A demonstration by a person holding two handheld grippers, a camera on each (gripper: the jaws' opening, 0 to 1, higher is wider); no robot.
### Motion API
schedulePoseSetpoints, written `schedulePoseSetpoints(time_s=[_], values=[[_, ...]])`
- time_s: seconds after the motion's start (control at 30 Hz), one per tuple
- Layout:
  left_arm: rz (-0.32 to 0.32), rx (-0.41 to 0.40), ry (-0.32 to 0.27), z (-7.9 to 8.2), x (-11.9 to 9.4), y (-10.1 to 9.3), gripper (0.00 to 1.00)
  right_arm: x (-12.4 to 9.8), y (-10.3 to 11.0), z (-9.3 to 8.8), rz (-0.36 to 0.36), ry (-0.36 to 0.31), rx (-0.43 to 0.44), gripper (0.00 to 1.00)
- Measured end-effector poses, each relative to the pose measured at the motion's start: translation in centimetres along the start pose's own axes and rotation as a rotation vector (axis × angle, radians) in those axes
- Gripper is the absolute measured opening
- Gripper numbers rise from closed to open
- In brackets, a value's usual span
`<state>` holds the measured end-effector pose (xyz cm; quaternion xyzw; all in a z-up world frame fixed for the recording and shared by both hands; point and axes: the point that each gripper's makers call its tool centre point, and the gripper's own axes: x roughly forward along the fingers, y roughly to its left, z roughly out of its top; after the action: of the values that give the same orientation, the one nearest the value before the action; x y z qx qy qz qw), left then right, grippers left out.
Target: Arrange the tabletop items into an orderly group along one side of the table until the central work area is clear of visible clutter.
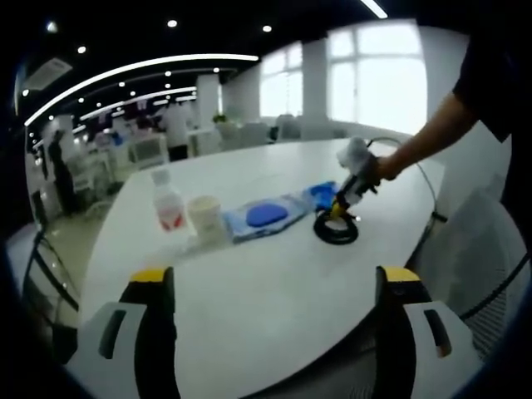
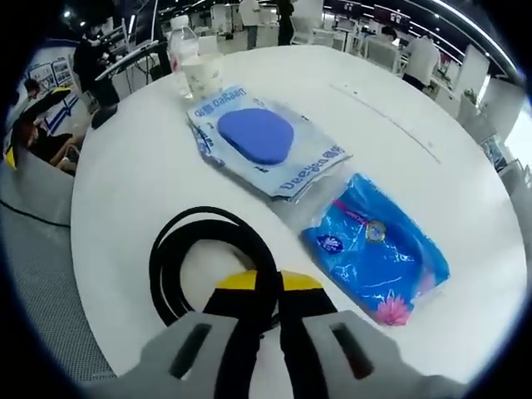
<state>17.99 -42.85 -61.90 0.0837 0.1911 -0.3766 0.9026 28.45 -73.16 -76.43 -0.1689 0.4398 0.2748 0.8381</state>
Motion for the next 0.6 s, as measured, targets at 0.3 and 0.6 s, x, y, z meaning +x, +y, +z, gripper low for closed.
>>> schedulePoseSetpoints(time_s=[0.3,0.6], values=[[0.005,0.0,-0.002,-0.1,0.0,0.2,0.97,0.1,-0.9,0.6,-0.03,-0.008,-0.006,0.06],[0.01,-0.001,-0.001,-0.2,-0.1,0.3,0.97,0.9,-1.1,0.5,-0.057,-0.002,0.025,0.07]])
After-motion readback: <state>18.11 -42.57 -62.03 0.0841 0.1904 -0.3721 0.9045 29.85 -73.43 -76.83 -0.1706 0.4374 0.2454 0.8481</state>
